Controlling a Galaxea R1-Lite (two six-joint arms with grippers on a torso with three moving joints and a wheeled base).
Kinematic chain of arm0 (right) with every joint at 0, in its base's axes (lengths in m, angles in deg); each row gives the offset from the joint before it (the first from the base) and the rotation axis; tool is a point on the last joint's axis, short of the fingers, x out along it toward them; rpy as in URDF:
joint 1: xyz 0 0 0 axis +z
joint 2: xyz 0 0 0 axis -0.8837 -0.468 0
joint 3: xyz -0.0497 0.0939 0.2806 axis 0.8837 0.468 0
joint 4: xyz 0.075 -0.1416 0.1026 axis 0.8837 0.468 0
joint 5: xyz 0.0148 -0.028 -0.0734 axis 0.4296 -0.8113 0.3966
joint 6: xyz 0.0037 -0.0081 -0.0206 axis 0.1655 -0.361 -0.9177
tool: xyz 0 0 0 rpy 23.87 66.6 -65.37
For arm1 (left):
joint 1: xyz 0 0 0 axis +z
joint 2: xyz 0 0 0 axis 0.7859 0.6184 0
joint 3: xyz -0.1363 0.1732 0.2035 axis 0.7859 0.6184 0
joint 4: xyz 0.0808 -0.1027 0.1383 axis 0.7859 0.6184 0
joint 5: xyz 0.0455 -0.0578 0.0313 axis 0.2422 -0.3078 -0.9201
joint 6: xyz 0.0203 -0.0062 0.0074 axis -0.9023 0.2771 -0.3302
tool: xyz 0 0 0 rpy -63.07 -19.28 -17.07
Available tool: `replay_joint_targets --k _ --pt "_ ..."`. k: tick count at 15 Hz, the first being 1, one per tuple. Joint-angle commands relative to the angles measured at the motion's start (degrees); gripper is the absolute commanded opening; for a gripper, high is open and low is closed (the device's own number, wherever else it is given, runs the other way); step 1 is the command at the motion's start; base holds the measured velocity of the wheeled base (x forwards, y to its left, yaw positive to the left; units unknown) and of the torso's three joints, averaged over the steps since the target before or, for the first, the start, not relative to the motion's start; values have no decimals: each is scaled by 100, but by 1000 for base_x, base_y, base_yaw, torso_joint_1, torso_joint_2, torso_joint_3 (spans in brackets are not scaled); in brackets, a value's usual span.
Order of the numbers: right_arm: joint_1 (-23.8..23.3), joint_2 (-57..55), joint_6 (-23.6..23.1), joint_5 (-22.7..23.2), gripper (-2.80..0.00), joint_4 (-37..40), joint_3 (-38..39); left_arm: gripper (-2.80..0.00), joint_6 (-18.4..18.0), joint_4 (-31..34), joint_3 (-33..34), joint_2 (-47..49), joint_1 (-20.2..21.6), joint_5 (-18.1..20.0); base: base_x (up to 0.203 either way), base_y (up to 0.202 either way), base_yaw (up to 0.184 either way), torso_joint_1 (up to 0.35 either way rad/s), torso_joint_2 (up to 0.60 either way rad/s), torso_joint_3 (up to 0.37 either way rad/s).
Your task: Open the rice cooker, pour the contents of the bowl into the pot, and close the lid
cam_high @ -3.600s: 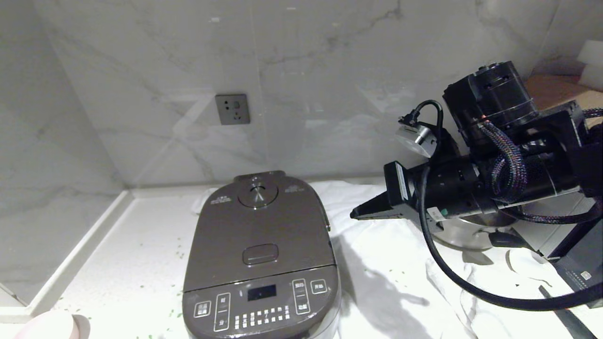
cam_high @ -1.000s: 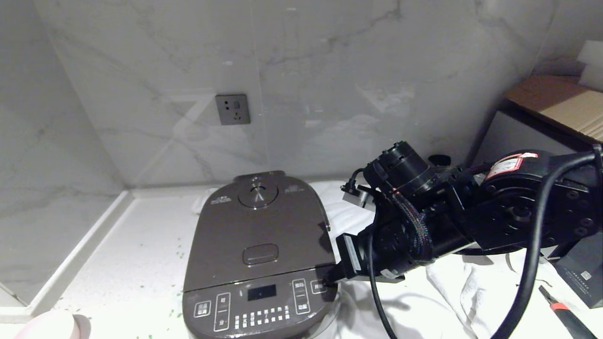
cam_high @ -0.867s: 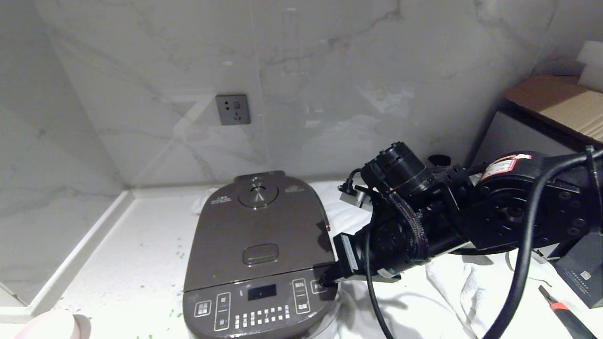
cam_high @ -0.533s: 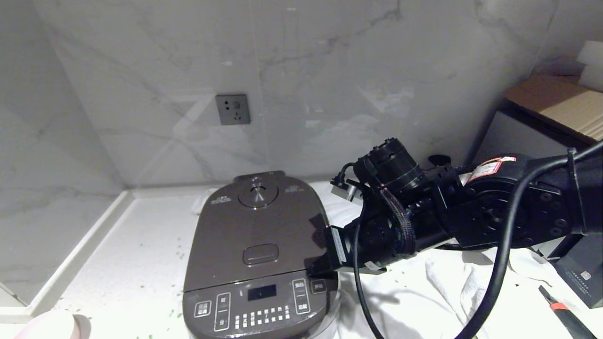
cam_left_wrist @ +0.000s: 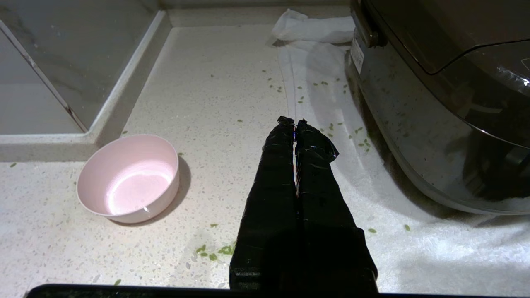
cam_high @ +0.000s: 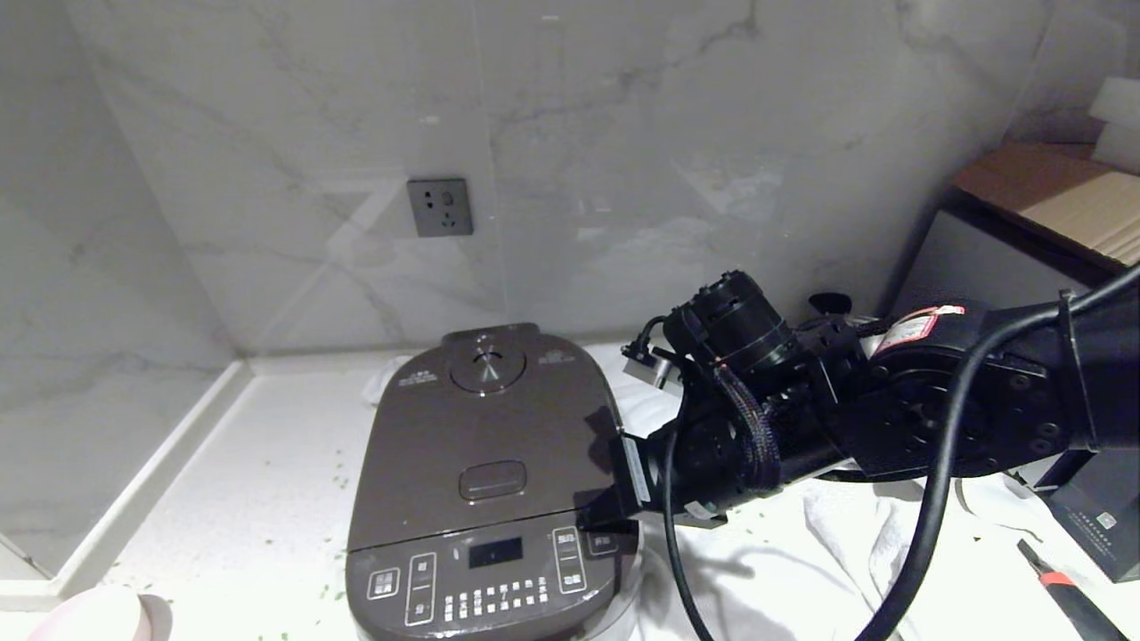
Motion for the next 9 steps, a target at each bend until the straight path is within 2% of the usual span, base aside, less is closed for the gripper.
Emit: replay_joint_targets --k 1,9 --pt "55 -66 20 7 -280 34 78 -280 1 5 0 -13 1 -9 0 0 0 0 0 0" --pt "-15 -128 8 -8 -280 8 131 -280 1 5 0 -10 8 -28 0 0 0 0 0 0"
